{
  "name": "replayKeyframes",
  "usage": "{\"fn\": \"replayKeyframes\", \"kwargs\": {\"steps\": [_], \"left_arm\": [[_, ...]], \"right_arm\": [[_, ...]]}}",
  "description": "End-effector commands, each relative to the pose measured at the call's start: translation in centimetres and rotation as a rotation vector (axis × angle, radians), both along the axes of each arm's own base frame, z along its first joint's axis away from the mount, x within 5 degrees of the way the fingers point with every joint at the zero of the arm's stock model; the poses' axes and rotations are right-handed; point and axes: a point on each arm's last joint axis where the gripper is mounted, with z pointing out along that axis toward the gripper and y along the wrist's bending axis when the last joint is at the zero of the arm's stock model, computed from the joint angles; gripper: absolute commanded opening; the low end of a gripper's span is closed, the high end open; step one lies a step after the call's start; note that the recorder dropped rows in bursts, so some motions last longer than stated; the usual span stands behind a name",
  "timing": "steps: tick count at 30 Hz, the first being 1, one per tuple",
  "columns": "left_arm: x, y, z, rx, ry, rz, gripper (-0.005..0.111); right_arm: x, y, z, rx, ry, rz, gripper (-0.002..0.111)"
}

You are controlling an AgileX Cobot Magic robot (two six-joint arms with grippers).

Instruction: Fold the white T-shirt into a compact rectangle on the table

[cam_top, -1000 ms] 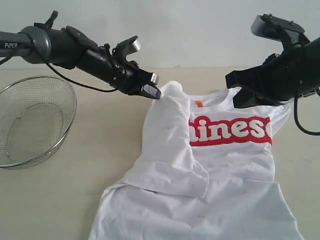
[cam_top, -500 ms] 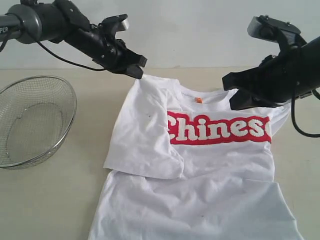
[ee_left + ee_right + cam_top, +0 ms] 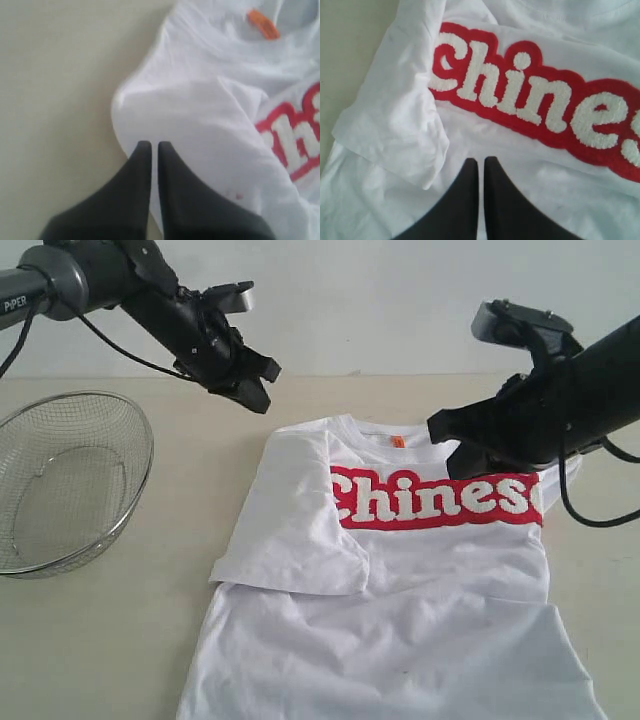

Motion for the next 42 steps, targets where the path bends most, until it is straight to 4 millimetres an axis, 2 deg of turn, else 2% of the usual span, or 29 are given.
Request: {"fn": "replayKeyframes", "kwargs": {"steps": [1, 6, 13, 18, 24, 28, 36, 42], "left_arm": [[-1.0, 0.5, 0.3, 0.081, 0.095, -0.035, 0.005], [-1.3, 0.6, -0.9, 0.090, 0.165, 0.026, 0.005], [-3.3, -2.2, -2.9, 0.115, 0.235, -0.046, 0.005], [-3.9, -3.1, -3.3, 0.140, 0.234, -0.084, 0.005], [-3.8, -2.8, -3.6, 0.177, 0.235, -0.071, 0.005], [-3.6, -2.3, -4.8, 0.244, 0.242, -0.062, 0.005], [-3.7, -2.6, -6.1, 0.233, 0.275, -0.063, 0.005], [-3.9, -2.8, -7.9, 0.278, 0.296, -0.079, 0.005]], "right_arm": [[0.6, 0.1, -1.7, -0.016, 0.037, 0.006, 0.000], [0.7, 0.1, -1.6, -0.014, 0.035, 0.006, 0.000], [0.7, 0.1, -1.6, -0.013, 0.033, 0.004, 0.000], [0.6, 0.1, -1.6, -0.011, 0.041, 0.009, 0.000], [0.6, 0.1, -1.6, -0.010, 0.043, 0.010, 0.000], [0.6, 0.1, -1.6, -0.010, 0.044, 0.011, 0.000], [0.6, 0.1, -1.6, -0.011, 0.041, 0.009, 0.000], [0.6, 0.1, -1.6, -0.011, 0.040, 0.008, 0.000]]}}
